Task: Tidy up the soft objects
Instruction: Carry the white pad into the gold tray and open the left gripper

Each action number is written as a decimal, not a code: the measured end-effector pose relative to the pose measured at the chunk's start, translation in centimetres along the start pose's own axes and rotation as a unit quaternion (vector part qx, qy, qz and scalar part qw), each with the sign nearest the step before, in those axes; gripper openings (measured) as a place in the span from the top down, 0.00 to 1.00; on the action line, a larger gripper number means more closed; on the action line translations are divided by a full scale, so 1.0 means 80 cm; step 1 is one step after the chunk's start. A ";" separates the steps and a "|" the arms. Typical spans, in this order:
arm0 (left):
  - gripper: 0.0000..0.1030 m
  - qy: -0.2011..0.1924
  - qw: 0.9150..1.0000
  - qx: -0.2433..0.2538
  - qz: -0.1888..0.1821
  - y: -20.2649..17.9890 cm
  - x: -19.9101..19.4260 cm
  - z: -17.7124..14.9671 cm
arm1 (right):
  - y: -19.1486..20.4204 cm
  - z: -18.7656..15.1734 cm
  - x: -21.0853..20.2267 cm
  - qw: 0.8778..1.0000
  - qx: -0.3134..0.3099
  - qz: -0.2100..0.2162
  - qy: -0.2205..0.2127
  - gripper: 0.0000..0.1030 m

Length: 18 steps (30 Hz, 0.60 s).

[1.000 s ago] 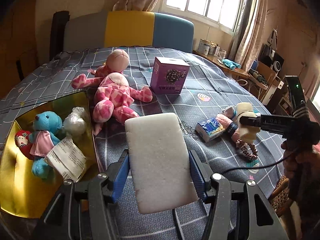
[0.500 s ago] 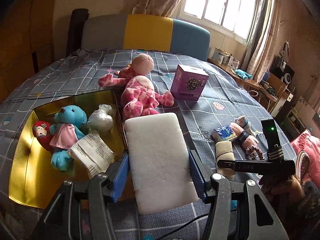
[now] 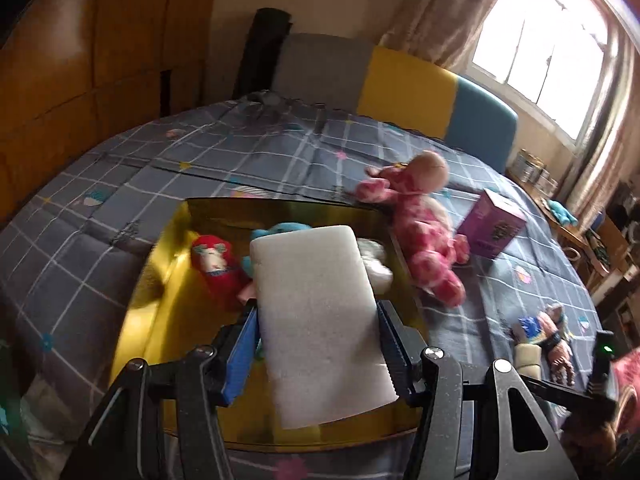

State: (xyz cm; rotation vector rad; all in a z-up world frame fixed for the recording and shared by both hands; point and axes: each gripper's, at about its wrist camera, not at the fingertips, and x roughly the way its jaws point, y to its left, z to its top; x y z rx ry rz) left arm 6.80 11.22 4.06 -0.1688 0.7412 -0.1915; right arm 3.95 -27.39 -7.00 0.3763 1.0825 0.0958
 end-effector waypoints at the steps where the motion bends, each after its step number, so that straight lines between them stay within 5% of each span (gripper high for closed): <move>1: 0.44 0.004 1.000 -0.013 0.021 0.020 0.004 0.005 | 0.001 0.000 0.000 1.000 -0.002 -0.001 -0.001 0.72; 8: 0.44 0.057 0.991 -0.066 0.104 0.122 0.054 0.016 | 0.002 -0.001 0.001 1.000 -0.007 -0.007 -0.005 0.72; 18: 0.36 0.099 0.984 -0.077 0.128 0.153 0.108 0.012 | 0.006 0.000 0.004 1.000 -0.007 -0.018 -0.004 0.71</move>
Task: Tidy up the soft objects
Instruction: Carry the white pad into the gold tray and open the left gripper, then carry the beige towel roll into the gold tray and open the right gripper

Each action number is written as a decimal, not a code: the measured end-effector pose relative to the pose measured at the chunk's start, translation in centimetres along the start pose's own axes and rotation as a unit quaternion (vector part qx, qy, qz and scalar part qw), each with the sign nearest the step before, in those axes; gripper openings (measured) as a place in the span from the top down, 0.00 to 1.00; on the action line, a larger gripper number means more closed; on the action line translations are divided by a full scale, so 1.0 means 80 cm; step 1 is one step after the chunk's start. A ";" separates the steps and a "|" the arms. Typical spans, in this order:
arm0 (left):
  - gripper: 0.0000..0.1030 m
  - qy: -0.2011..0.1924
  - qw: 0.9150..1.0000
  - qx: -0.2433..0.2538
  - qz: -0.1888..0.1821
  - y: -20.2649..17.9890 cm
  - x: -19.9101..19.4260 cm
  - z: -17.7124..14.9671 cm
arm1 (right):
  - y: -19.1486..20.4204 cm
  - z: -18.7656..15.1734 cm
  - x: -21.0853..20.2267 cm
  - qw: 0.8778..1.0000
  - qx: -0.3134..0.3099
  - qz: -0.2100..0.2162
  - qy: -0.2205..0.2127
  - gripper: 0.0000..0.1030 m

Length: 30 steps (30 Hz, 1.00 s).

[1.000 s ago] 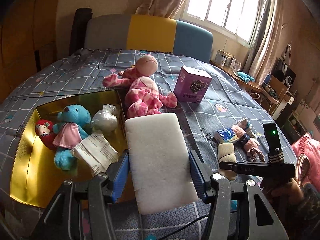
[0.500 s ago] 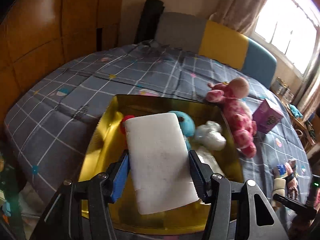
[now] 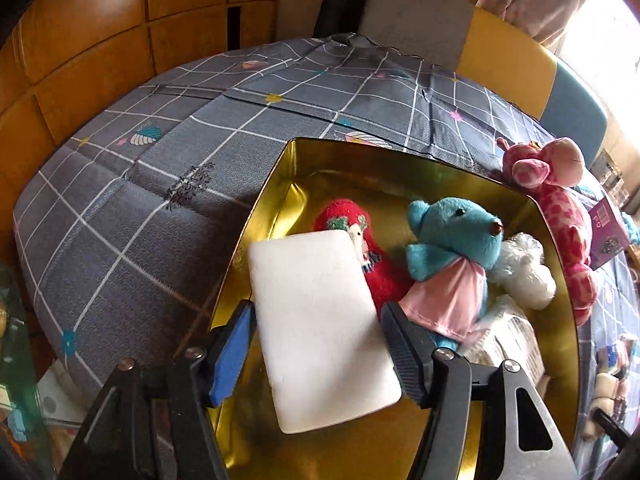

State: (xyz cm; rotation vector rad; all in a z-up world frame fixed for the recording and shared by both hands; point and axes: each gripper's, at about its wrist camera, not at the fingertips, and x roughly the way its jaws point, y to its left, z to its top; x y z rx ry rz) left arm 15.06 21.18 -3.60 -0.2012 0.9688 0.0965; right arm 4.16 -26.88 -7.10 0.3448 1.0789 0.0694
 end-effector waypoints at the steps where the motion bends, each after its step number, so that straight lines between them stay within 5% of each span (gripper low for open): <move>1: 0.36 -0.001 1.000 0.002 0.001 0.000 0.003 0.002 | 0.000 0.000 0.000 1.000 -0.001 -0.001 0.000 0.71; 11: 0.31 -0.049 0.998 0.013 0.029 -0.007 -0.025 -0.013 | 0.001 -0.001 0.000 1.000 -0.003 -0.005 -0.006 0.71; 30: 0.29 -0.117 0.992 0.035 -0.018 -0.061 -0.121 -0.061 | 0.007 -0.009 -0.005 0.999 -0.008 -0.020 -0.027 0.71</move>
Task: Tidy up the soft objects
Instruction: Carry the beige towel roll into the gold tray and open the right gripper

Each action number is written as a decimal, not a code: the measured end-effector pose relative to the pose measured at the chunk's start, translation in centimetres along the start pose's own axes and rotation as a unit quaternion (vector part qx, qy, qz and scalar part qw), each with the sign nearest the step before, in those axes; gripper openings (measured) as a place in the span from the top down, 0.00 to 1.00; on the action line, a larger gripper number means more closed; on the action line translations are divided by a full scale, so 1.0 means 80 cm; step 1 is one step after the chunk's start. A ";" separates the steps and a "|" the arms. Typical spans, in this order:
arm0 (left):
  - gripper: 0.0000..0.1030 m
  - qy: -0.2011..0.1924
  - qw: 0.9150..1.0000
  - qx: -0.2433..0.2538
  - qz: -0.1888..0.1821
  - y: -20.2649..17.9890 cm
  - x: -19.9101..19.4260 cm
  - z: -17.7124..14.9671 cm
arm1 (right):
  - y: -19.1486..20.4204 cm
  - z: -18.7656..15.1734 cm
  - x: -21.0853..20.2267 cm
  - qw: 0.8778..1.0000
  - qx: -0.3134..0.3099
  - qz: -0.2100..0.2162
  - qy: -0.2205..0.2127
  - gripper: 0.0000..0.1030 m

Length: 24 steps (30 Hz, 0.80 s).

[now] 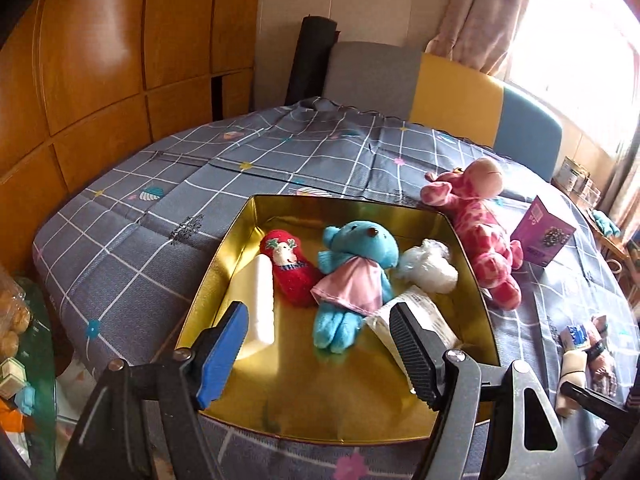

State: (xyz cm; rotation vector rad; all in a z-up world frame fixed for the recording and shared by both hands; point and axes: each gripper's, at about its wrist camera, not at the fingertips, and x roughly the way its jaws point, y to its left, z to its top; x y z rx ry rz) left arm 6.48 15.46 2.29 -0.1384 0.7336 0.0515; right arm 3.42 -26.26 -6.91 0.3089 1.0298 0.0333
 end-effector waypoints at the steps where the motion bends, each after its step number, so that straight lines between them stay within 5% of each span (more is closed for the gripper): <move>1: 0.28 -0.002 1.000 0.001 -0.001 -0.002 -0.003 -0.001 | 0.001 0.000 0.000 1.000 -0.001 -0.003 -0.001 0.71; 15: 0.28 0.002 1.000 0.014 -0.008 -0.012 -0.017 -0.018 | 0.014 0.004 -0.009 0.999 -0.004 -0.030 -0.010 0.72; 24: 0.28 0.009 1.000 0.006 -0.009 -0.005 -0.011 -0.026 | 0.057 0.026 -0.047 0.997 -0.048 -0.022 -0.058 0.72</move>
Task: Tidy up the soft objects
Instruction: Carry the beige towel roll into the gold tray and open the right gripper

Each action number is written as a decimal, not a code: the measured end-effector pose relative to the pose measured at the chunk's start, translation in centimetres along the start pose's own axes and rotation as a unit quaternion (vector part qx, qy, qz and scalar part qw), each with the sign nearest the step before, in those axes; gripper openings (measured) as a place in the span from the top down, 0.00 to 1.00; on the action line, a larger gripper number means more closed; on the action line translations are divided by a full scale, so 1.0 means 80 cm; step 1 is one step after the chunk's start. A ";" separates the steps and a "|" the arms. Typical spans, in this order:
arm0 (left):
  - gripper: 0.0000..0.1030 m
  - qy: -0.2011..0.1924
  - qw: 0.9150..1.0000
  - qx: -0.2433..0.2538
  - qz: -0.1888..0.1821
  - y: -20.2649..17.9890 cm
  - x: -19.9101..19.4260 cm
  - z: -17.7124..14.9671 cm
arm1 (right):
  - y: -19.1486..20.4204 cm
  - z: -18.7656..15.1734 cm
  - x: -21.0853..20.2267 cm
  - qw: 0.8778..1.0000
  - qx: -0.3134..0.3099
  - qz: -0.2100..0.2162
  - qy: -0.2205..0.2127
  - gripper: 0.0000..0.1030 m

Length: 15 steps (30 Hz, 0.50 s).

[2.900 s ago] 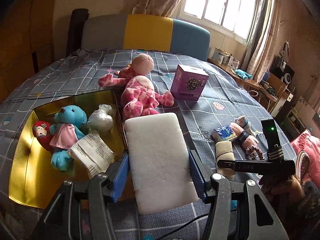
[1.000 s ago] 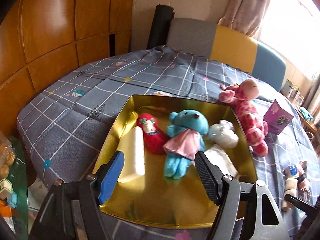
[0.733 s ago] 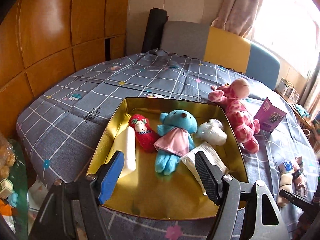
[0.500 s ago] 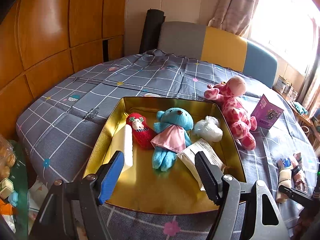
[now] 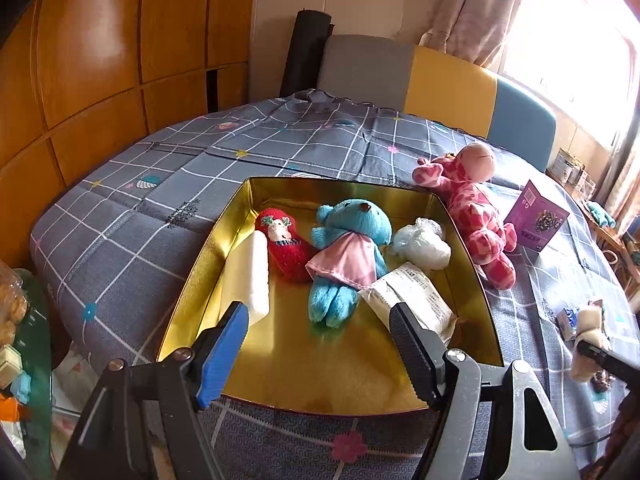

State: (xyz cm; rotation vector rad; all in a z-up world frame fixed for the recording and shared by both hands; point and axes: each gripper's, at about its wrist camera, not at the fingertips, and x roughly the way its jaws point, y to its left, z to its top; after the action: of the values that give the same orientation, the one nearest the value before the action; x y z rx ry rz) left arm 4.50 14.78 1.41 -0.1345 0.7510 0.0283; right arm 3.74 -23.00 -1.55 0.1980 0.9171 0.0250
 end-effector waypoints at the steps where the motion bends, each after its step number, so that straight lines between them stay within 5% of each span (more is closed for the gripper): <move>1: 0.29 0.000 1.000 -0.001 0.000 0.001 0.001 -0.001 | 0.011 0.005 -0.004 1.000 -0.011 0.009 -0.006 0.73; 6: 0.28 0.002 1.000 -0.006 0.000 0.006 0.003 -0.001 | 0.078 0.029 -0.019 0.994 -0.083 0.062 -0.020 0.78; 10: 0.29 0.002 1.000 -0.011 0.000 0.012 0.004 -0.001 | 0.127 0.039 -0.009 0.989 -0.140 0.054 -0.017 0.89; 15: 0.28 0.008 1.000 -0.025 0.001 0.023 0.007 -0.001 | 0.113 0.040 0.001 0.990 -0.117 0.082 0.009 0.89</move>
State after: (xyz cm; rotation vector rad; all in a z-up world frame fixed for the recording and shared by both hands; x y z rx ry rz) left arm 4.73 16.60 0.76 -0.1823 0.7667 0.0484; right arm 6.86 -14.60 1.93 0.0550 0.9066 0.2849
